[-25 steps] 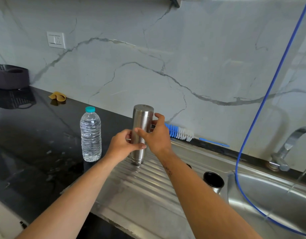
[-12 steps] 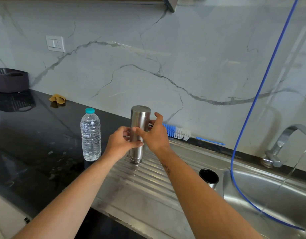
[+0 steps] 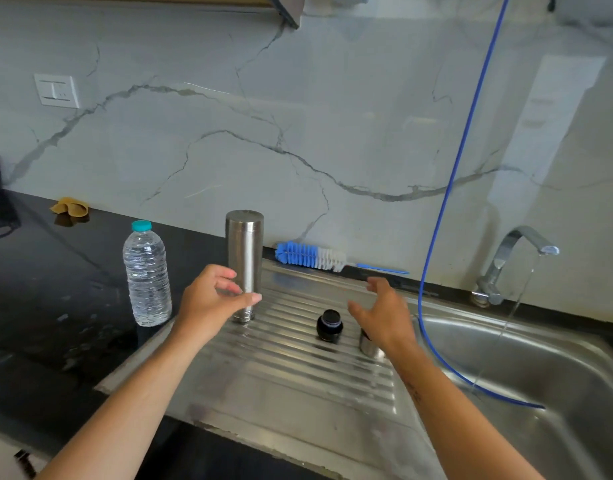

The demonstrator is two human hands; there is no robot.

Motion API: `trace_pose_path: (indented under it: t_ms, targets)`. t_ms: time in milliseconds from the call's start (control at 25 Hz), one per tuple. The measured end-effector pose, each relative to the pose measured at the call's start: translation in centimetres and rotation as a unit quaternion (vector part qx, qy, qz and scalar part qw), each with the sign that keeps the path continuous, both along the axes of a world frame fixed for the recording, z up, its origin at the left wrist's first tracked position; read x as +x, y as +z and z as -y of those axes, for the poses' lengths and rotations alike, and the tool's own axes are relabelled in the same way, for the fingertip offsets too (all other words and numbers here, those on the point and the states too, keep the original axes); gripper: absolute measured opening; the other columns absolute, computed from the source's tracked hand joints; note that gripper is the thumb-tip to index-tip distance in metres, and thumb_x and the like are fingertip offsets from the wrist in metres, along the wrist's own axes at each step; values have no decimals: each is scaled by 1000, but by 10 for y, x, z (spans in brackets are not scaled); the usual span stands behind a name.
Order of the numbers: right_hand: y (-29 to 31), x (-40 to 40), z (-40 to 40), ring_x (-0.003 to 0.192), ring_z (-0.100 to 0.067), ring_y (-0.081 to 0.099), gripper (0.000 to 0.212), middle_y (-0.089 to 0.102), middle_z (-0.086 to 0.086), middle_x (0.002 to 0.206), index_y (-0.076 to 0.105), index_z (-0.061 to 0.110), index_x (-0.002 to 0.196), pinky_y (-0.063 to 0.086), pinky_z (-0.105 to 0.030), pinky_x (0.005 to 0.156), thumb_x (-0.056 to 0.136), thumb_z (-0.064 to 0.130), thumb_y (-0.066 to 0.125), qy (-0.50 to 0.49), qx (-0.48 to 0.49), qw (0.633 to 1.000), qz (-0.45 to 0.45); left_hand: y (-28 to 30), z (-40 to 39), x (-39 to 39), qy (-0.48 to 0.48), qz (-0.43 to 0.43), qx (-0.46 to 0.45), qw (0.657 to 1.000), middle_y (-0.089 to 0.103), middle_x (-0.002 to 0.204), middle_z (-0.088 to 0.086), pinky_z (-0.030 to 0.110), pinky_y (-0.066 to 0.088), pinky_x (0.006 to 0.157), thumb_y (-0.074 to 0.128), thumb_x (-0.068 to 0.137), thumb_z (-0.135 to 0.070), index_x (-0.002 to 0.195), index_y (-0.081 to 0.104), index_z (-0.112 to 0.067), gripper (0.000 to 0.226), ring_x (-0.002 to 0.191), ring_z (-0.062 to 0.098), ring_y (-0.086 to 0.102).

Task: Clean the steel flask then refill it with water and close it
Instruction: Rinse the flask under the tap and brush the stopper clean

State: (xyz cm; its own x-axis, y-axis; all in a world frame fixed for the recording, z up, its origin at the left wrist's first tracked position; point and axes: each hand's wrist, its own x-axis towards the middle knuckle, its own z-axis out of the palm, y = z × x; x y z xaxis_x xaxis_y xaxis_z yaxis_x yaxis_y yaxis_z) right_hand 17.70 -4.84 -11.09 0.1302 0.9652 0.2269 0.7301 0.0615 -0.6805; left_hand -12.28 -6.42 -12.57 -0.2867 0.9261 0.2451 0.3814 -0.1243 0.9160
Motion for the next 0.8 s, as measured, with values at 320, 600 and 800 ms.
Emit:
trace_pose_path:
  t_ms: [320, 600, 800]
  targets:
    - [-30, 35, 16, 129, -26, 56, 78, 58, -9, 141, 44, 15, 149, 48, -36, 106, 85, 44, 78, -36, -81, 995, 37, 4, 13, 103, -109, 3, -19, 994, 74, 95, -2, 31, 59, 65, 86, 79, -37, 111, 59, -27, 44, 74, 12, 74]
    - [1, 78, 40, 103, -12, 64, 79, 64, 9, 118, 50, 27, 141, 48, -23, 84, 74, 41, 89, 14, 30, 992, -120, 0, 3, 210, -149, 208, -128, 958, 74, 104, 11, 38, 60, 64, 58, 98, -51, 107, 66, -13, 40, 84, 28, 76]
    - [9, 108, 56, 98, -6, 68, 82, 67, 12, 113, 49, 35, 135, 57, -20, 75, 68, 39, 94, 65, 42, 989, -127, 7, 6, 256, -278, 396, -276, 831, 75, 90, 18, 39, 64, 67, 58, 100, -46, 115, 69, -3, 47, 79, 32, 72]
